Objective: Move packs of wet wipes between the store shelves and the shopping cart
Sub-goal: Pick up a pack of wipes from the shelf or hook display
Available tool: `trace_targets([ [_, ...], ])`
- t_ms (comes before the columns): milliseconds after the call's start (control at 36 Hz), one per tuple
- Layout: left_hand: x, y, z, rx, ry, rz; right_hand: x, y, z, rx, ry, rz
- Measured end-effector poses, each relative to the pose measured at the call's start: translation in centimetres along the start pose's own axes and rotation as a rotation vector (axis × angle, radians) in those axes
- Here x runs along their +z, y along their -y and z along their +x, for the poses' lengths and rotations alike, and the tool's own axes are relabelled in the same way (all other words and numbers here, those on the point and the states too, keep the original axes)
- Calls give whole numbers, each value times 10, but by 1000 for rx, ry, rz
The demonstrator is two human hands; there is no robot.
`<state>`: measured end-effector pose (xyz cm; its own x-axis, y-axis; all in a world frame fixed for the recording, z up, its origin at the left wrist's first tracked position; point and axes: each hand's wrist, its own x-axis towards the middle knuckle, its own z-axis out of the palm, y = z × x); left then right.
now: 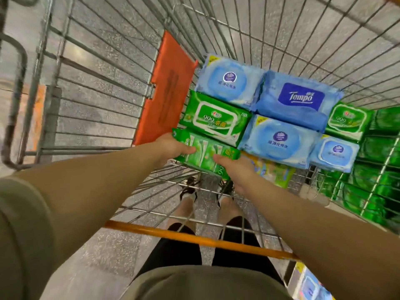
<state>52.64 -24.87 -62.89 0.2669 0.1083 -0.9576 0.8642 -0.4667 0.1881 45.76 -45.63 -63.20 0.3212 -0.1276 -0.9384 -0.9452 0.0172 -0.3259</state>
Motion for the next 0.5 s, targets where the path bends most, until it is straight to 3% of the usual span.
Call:
trace_targets([
  [222,7,-29,-49,46,-139,229,-7,24,-16,7,-78,-154],
  [500,-25,-103,-128,301,-242,504,-53,121,-92,-319,-123,-589],
])
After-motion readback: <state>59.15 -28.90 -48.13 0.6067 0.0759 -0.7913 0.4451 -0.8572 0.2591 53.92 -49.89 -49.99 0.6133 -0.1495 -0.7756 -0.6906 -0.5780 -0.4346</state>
